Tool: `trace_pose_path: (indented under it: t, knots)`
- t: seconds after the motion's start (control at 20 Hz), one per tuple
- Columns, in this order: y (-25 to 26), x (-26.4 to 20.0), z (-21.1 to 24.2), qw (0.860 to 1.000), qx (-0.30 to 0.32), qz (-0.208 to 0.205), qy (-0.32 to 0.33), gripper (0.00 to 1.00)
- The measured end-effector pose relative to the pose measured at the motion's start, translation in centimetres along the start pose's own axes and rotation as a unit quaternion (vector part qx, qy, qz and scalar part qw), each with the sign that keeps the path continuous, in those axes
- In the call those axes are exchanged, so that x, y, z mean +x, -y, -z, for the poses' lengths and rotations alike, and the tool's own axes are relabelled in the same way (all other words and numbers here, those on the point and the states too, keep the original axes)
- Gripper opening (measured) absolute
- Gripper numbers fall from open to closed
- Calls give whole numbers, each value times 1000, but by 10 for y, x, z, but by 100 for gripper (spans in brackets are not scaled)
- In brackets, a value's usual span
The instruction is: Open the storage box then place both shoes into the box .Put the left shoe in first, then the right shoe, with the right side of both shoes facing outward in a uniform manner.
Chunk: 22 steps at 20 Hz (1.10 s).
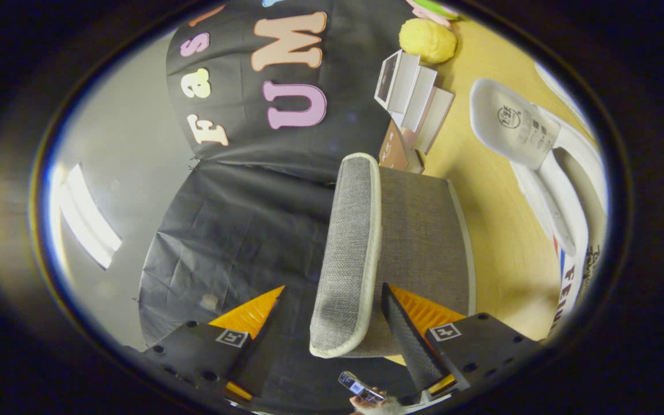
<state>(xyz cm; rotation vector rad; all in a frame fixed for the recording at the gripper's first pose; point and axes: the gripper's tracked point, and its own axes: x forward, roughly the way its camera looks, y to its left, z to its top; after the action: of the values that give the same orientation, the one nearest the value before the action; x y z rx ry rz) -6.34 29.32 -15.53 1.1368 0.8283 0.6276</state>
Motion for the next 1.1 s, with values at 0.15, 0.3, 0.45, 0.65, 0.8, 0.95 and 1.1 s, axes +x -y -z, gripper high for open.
trace_pose_path:
  t: [0.15,0.3,0.45,0.65,0.8,0.95,1.1]
  knots:
    - [0,2,-10,1000,2,2,13,67]
    - [5,4,-6,1000,-8,11,5,54]
    - [11,10,-12,999,-31,25,17,41]
    - [-3,8,-19,994,-88,29,51,21]
    - [-5,10,-13,987,-148,51,42,15]
    - [-6,10,-13,975,-201,83,36,17]
    - [-9,13,-11,962,-245,116,28,19]
